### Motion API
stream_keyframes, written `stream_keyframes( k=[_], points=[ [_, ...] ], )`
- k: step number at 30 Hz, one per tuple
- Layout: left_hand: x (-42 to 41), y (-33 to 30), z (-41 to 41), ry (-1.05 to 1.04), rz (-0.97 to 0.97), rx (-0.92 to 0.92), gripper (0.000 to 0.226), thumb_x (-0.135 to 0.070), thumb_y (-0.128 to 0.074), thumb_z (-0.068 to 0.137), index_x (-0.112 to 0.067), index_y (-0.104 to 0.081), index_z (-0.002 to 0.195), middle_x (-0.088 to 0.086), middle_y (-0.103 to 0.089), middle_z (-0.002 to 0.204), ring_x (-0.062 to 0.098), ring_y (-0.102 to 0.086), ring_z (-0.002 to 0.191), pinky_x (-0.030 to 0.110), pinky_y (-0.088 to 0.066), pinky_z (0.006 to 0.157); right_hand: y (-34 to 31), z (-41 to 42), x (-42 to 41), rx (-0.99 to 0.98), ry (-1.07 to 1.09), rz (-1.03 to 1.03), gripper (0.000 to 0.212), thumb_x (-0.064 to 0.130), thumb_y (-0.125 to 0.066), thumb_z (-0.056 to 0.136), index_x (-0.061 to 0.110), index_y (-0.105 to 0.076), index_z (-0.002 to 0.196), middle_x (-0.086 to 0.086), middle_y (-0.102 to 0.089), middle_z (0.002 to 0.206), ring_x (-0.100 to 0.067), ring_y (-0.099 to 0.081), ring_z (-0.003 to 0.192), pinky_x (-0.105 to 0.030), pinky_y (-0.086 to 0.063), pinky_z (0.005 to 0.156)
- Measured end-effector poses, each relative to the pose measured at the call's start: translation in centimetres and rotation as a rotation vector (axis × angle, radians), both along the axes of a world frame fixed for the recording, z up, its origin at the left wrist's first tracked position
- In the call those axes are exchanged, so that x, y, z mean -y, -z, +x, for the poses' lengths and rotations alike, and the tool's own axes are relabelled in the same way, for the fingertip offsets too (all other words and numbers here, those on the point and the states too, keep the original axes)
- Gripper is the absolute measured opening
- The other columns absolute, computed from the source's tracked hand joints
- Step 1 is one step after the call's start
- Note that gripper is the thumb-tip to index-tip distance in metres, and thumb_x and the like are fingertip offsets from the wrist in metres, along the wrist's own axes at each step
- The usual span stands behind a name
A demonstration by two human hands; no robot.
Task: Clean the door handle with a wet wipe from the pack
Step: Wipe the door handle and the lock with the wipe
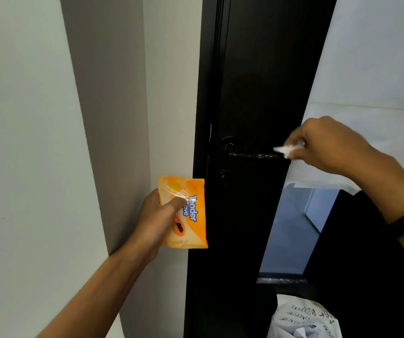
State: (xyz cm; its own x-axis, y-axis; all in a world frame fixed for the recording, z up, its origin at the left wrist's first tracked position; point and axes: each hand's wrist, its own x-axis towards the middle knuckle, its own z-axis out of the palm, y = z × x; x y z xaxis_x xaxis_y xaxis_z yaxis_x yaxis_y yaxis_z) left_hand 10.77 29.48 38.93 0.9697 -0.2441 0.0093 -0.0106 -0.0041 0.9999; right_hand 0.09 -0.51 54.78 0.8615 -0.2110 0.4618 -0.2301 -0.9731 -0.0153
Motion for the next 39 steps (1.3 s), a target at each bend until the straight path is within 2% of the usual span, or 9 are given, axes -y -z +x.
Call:
stream_keyframes(
  k=[4, 9, 14, 20, 23, 28, 33, 36, 39],
  points=[
    [0.0, 0.0, 0.0, -0.013, -0.003, -0.002, 0.015, -0.020, -0.066, 0.098, -0.021, -0.071, 0.111, 0.006, -0.083, 0.104, 0.031, -0.079, 0.094, 0.053, -0.064, 0.087, 2.2, 1.6, -2.3, -0.037, -0.212, 0.050, 0.035, 0.029, -0.075, 0.093, 0.023, -0.072, 0.127, -0.002, -0.071, 0.123, -0.021, -0.066, 0.105, -0.039, -0.054, 0.090],
    [-0.1, 0.2, 0.1, -0.014, 0.005, 0.005, 0.017, -0.022, -0.066, 0.097, -0.021, -0.072, 0.113, 0.005, -0.083, 0.104, 0.030, -0.080, 0.093, 0.054, -0.064, 0.088, 5.8, -0.1, -1.2, 0.299, -0.206, 0.144, 0.027, 0.036, -0.068, 0.097, 0.032, -0.073, 0.123, 0.007, -0.071, 0.096, -0.010, -0.059, 0.081, -0.026, -0.045, 0.070],
    [0.0, 0.4, 0.3, -0.008, 0.023, 0.003, 0.017, -0.023, -0.067, 0.096, -0.023, -0.072, 0.112, 0.004, -0.083, 0.103, 0.030, -0.080, 0.093, 0.057, -0.064, 0.090, 13.4, -0.3, -1.9, 0.823, -0.012, 0.952, 0.024, 0.031, -0.070, 0.098, 0.026, -0.072, 0.121, 0.009, -0.071, 0.113, -0.003, -0.067, 0.101, -0.020, -0.048, 0.091],
    [-0.1, 0.5, 0.4, 0.006, 0.027, 0.005, 0.020, -0.024, -0.067, 0.097, -0.023, -0.071, 0.116, 0.005, -0.083, 0.107, 0.031, -0.080, 0.095, 0.058, -0.063, 0.091, 16.5, 2.2, -5.7, 0.556, -0.058, 1.514, 0.013, 0.022, -0.064, 0.102, 0.020, -0.074, 0.110, 0.003, -0.072, 0.092, -0.006, -0.067, 0.078, -0.018, -0.055, 0.070],
    [-0.1, 0.6, 0.5, 0.006, 0.030, 0.005, 0.021, -0.024, -0.067, 0.097, -0.022, -0.070, 0.118, 0.005, -0.082, 0.107, 0.030, -0.080, 0.095, 0.058, -0.063, 0.090, 16.1, 4.8, -6.6, 0.641, -0.074, 1.441, 0.018, 0.023, -0.070, 0.098, 0.016, -0.075, 0.114, 0.000, -0.078, 0.097, -0.012, -0.074, 0.089, -0.026, -0.060, 0.080],
    [0.0, 0.7, 0.5, -0.006, 0.016, -0.004, 0.017, -0.022, -0.067, 0.097, -0.023, -0.071, 0.114, 0.005, -0.083, 0.106, 0.031, -0.080, 0.095, 0.058, -0.063, 0.091, 15.5, 8.5, -8.5, 0.717, -0.167, 0.822, 0.009, 0.021, -0.072, 0.096, 0.015, -0.073, 0.103, 0.001, -0.068, 0.102, -0.005, -0.069, 0.084, -0.013, -0.056, 0.072],
    [-0.1, 0.6, 0.4, 0.007, 0.016, -0.010, 0.020, -0.024, -0.067, 0.097, -0.023, -0.069, 0.117, 0.005, -0.082, 0.109, 0.030, -0.079, 0.097, 0.058, -0.063, 0.091, 15.1, 9.2, -6.8, 0.568, -0.035, 0.373, 0.019, 0.032, -0.075, 0.093, 0.020, -0.079, 0.108, -0.001, -0.068, 0.105, -0.021, -0.057, 0.108, -0.033, -0.055, 0.080],
    [-0.2, 0.6, 0.5, 0.009, 0.023, -0.002, 0.017, -0.023, -0.066, 0.097, -0.024, -0.070, 0.114, 0.004, -0.082, 0.107, 0.029, -0.080, 0.095, 0.057, -0.063, 0.090, 15.8, 8.6, -5.2, 0.464, -0.016, 0.344, 0.011, 0.030, -0.078, 0.090, 0.024, -0.079, 0.098, 0.001, -0.062, 0.099, -0.019, -0.056, 0.099, -0.033, -0.054, 0.074],
    [-0.1, 0.6, 0.4, 0.012, 0.027, -0.009, 0.018, -0.024, -0.066, 0.097, -0.024, -0.071, 0.115, 0.005, -0.082, 0.107, 0.030, -0.080, 0.096, 0.058, -0.063, 0.091, 16.2, 7.5, -4.5, 0.454, -0.097, 0.632, 0.001, 0.022, -0.077, 0.091, 0.022, -0.076, 0.091, 0.004, -0.065, 0.093, -0.010, -0.061, 0.080, -0.017, -0.046, 0.067]
  ],
)
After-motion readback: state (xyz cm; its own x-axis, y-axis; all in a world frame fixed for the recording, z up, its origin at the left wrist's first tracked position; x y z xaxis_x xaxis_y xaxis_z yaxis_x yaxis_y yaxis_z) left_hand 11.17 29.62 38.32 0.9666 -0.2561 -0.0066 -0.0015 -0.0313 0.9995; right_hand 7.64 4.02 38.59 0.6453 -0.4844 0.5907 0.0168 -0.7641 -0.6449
